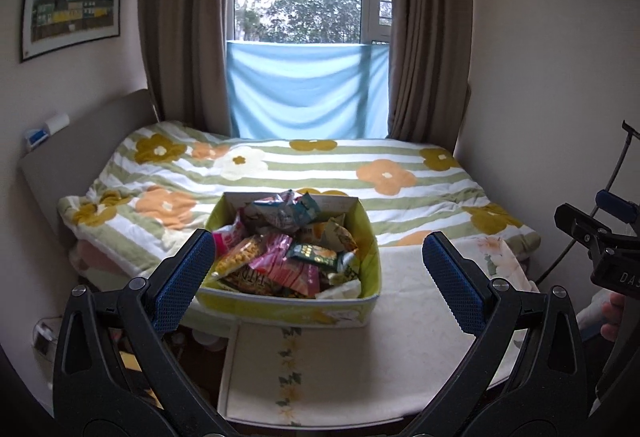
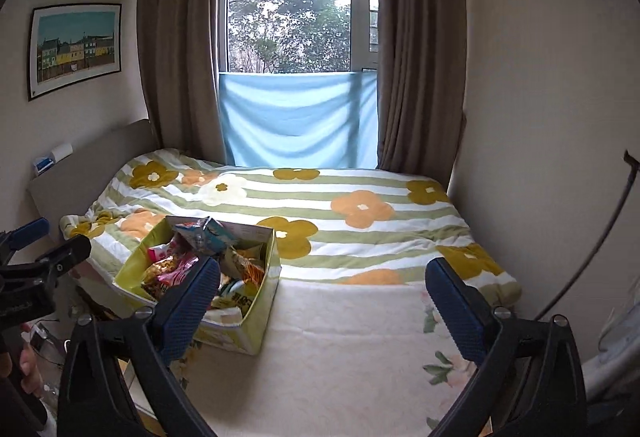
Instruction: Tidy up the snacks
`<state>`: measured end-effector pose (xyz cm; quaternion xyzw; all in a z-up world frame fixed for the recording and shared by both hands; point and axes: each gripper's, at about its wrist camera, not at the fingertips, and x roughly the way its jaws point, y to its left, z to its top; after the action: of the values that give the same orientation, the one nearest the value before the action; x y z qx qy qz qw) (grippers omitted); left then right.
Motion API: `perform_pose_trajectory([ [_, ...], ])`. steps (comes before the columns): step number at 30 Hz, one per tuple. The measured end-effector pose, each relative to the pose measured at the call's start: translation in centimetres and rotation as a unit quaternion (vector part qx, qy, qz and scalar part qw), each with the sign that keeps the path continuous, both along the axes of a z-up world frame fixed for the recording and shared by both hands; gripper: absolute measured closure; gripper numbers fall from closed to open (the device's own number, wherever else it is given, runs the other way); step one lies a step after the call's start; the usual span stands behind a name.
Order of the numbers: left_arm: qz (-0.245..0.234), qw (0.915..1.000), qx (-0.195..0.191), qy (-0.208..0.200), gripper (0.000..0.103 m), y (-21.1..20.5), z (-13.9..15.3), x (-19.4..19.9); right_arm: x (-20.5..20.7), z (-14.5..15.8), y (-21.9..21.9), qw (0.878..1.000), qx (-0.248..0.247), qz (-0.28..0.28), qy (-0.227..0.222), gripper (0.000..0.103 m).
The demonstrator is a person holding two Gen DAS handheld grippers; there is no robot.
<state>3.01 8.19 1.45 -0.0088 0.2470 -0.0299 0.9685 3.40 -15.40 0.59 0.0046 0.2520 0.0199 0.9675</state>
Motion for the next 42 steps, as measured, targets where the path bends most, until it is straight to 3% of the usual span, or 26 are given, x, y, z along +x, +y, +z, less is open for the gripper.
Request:
perform_pose_trajectory([
  [12,-0.002,1.0000,0.003,-0.008,0.000,-2.5,-0.4,-4.2,-3.4,-0.6,-1.9,1.000,0.005,-0.018,0.001,0.001],
  [42,-0.001,0.9998,0.013,-0.015,0.000,-1.9,0.0,-4.1,-3.7,-0.6,-2.1,1.000,0.012,-0.025,-0.001,0.001],
])
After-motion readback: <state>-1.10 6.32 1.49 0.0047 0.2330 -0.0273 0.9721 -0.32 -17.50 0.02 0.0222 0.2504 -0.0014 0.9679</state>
